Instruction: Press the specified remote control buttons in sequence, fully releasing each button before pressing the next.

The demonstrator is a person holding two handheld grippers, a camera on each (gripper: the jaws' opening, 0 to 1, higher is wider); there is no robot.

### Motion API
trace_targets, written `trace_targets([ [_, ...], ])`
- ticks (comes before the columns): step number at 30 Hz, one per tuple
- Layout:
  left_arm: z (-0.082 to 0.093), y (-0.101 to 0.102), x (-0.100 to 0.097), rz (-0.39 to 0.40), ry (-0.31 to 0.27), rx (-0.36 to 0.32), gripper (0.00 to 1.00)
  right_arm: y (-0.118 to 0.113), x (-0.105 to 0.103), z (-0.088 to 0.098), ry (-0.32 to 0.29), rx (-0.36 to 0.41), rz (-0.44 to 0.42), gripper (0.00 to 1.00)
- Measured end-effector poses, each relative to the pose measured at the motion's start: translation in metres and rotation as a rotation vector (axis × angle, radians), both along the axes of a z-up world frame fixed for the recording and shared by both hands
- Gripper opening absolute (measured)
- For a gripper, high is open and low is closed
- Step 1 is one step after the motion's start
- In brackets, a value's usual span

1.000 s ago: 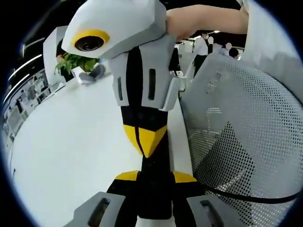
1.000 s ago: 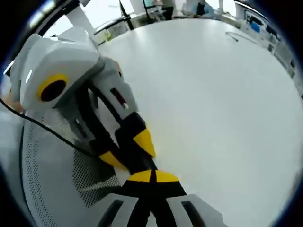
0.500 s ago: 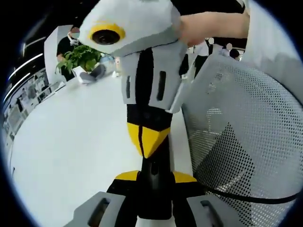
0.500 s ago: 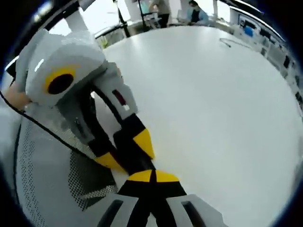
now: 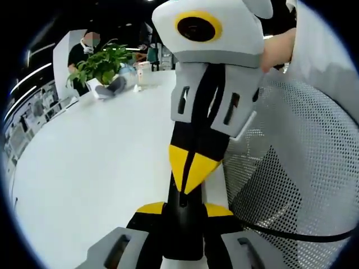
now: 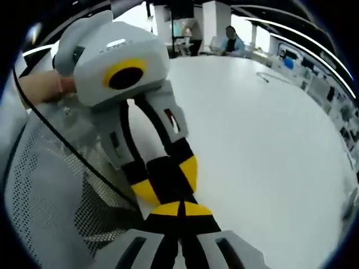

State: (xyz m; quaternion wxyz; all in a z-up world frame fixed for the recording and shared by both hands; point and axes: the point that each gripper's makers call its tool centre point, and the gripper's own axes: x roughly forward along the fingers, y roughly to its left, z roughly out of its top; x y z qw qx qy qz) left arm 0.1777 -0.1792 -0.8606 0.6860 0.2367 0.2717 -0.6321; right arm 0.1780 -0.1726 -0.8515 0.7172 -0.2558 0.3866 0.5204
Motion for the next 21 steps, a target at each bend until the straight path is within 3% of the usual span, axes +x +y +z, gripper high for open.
trace_targets([
  [2, -0.0001, -0.0001, 0.0000, 0.000, 0.000, 0.000, 0.24, -0.0001, -0.0009, -0.0010, -0.042, -0.042, 0.072, 0.00],
  [8, -0.0001, -0.0007, -0.0004, -0.001, 0.002, -0.002, 0.24, 0.0019, -0.0019, -0.0039, -0.077, -0.149, 0.145, 0.00],
  [12, -0.0003, -0.0006, -0.0004, -0.002, 0.002, -0.002, 0.24, 0.0007, -0.0009, -0.0038, -0.084, -0.143, 0.149, 0.00],
  [17, 0.0000, -0.0005, -0.0003, 0.001, 0.002, -0.004, 0.24, 0.0005, 0.0001, -0.0020, -0.094, -0.053, 0.074, 0.00],
  [21, 0.0000, -0.0004, -0.0003, 0.003, 0.004, -0.006, 0.24, 0.0002, -0.0022, -0.0008, -0.117, -0.034, 0.081, 0.00],
])
